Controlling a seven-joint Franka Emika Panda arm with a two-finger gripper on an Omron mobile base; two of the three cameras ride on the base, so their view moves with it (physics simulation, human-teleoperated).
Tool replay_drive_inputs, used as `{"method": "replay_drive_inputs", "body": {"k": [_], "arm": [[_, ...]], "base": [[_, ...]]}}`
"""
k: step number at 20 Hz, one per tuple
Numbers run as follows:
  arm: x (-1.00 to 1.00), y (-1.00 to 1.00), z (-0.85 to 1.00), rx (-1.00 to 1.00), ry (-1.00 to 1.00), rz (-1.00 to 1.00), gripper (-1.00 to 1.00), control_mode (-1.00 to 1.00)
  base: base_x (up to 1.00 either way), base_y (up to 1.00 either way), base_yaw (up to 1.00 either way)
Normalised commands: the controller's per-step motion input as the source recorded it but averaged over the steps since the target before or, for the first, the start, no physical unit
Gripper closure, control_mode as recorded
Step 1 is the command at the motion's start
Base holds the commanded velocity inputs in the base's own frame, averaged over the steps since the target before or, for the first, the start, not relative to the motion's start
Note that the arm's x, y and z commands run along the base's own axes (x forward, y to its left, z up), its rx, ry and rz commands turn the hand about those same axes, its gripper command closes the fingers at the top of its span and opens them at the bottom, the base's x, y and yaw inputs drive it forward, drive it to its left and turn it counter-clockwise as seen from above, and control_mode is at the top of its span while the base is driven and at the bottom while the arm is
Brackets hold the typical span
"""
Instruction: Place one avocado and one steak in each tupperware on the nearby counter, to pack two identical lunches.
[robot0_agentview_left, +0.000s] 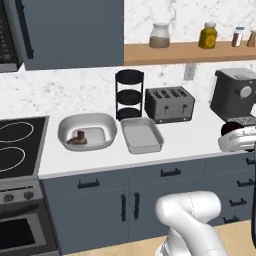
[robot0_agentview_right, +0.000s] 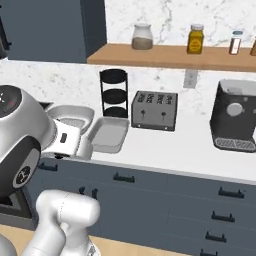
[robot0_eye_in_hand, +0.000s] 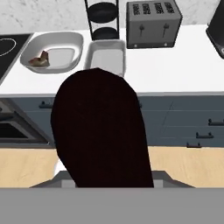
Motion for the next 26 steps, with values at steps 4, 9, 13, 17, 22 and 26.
{"method": "replay_drive_inputs", "body": {"k": [4, 9, 13, 17, 22, 26], "arm": [[0.0, 0.0, 0.0, 0.0, 0.0, 0.0, 1.0, 1.0], [0.0, 0.0, 0.0, 0.0, 0.0, 0.0, 1.0, 1.0], [0.0, 0.0, 0.0, 0.0, 0.0, 0.0, 1.0, 1.0], [0.0, 0.0, 0.0, 0.0, 0.0, 0.0, 1.0, 1.0], [0.0, 0.0, 0.0, 0.0, 0.0, 0.0, 1.0, 1.0], [0.0, 0.0, 0.0, 0.0, 0.0, 0.0, 1.0, 1.0]], "base": [[0.0, 0.9, -0.05], [0.11, 0.68, -0.06], [0.59, 0.31, -0.07], [0.9, 0.19, -0.02], [0.21, 0.39, 0.0], [-0.01, 0.42, 0.0]]}}
